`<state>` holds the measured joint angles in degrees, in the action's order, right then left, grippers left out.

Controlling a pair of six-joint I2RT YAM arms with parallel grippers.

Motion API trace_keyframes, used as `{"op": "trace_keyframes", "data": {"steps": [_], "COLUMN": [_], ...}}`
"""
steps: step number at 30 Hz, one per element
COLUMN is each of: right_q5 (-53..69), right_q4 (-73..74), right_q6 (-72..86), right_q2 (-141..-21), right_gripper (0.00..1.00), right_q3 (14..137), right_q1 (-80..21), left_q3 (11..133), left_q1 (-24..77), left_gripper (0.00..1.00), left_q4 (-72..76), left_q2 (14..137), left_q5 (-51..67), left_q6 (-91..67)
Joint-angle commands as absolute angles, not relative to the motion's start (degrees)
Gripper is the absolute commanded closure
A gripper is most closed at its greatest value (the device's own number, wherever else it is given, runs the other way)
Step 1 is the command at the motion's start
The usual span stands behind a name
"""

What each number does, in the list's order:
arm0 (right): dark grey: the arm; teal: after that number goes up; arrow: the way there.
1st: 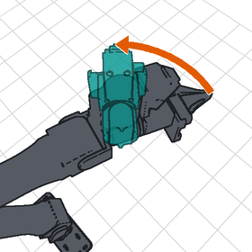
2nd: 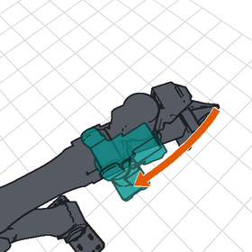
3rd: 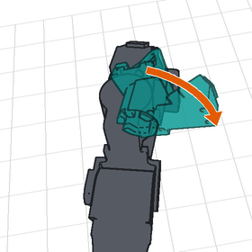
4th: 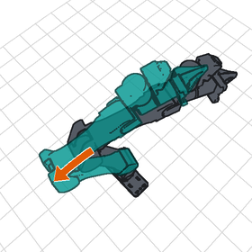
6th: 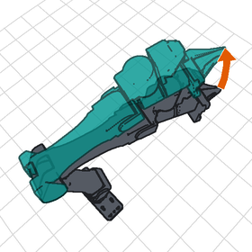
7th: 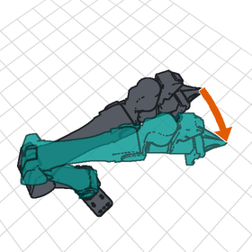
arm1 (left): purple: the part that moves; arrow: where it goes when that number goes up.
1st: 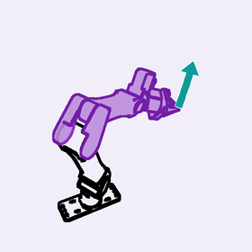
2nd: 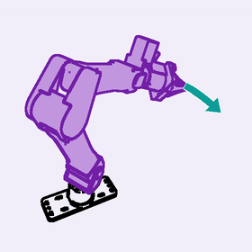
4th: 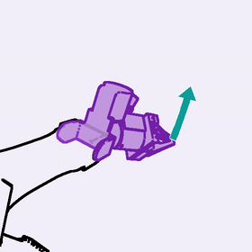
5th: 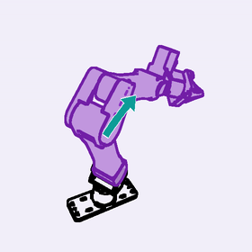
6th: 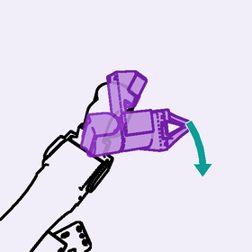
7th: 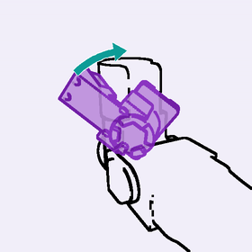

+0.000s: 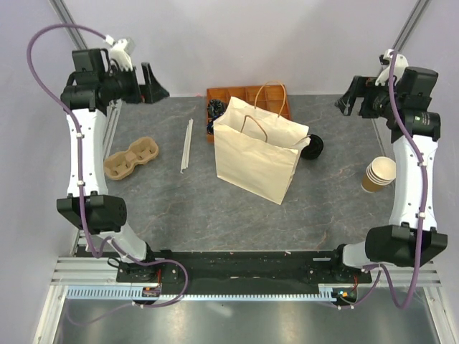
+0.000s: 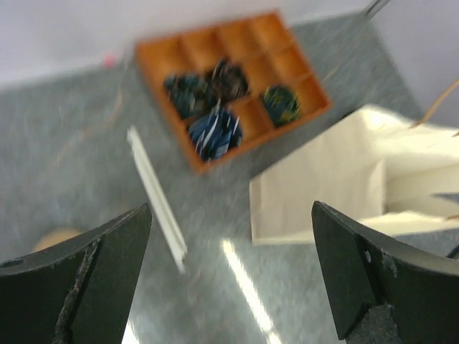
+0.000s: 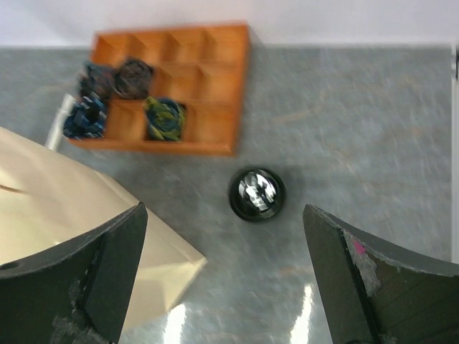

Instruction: Pack the takeout coffee

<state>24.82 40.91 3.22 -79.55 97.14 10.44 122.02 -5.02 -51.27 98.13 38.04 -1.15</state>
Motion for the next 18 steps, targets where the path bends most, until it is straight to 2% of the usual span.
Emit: {"op": "trace_keyframes", "data": {"steps": [1, 10, 14, 18], "right_q5": [28.22, 24.79, 24.35, 24.26], "right_q4": [49.12, 52.29, 51.94, 52.12], "right_q6": [-5.44, -15.38, -16.79, -16.88], "right_q2": [-81.39, -80.07, -78.31, -78.75], "right_gripper": [0.02, 0.02, 0.02, 0.02], "right_q3": [97.48, 82.72, 78.93, 79.89], "right_q1": [13.88, 15.38, 15.47, 15.56], "left_q3": [111.22, 85.99, 81.57, 83.14], "left_q1": [-5.27, -5.36, -5.36, -5.36], "left_gripper": [0.0, 0.0, 0.0, 0.0], "left_q4": [-63.36, -58.54, -55.73, -55.81], "left_q2": [94.05, 85.0, 81.83, 82.35], "left_q5": [31.84, 28.04, 27.51, 26.64], "left_q6": [6.94, 8.79, 8.53, 8.09]}}
